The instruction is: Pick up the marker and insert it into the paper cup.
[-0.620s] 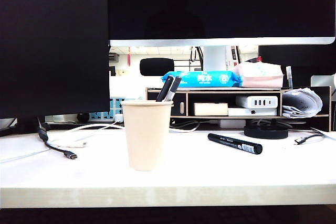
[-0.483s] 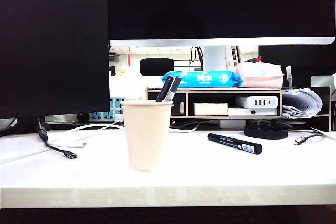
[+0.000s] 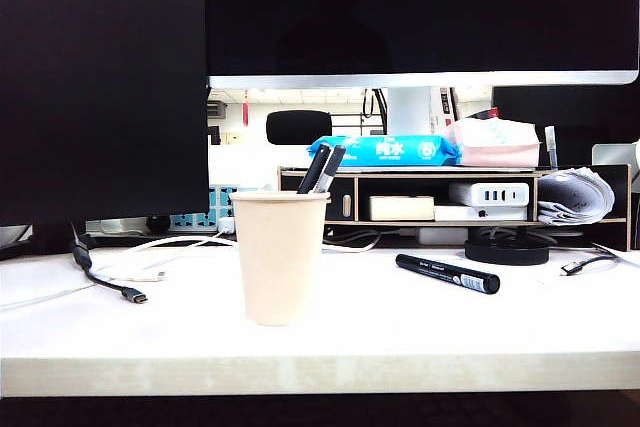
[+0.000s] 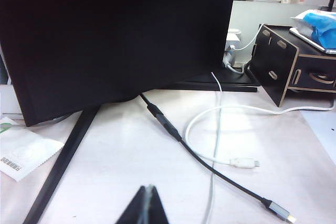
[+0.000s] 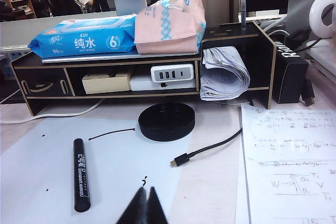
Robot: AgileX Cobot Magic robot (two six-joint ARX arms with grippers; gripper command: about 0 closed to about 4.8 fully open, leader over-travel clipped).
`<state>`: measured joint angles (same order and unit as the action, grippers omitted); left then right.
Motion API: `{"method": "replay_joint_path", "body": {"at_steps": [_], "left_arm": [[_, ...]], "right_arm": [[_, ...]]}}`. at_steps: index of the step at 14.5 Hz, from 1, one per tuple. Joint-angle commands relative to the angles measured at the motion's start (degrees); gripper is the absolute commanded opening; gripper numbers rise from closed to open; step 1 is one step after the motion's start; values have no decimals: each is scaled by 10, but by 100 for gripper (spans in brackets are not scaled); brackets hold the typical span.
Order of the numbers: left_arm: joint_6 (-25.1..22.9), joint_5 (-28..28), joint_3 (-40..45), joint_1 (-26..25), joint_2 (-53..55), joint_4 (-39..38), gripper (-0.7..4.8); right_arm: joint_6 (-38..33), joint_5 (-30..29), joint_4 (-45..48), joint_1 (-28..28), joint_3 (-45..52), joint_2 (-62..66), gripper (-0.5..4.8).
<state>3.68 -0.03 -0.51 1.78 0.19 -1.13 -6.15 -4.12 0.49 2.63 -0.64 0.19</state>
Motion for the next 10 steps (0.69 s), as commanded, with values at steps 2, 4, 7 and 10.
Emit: {"method": "replay_joint_path", "body": {"at_steps": [2,4,7,10], "left_arm": [[-2,3,0,-1,0,5,-4],[-2,2,0,-1,0,5,-4],[-2,2,0,-1,0,4,-4],[12,3,0,0,0,4,-4]], "right_arm": [[1,-1,6,0,4,0,-5],[1,-20,7,0,4,0,-5],[1,-37,6,0,4,0,-5],[-40,-37,6,0,3,0,-6]]}}
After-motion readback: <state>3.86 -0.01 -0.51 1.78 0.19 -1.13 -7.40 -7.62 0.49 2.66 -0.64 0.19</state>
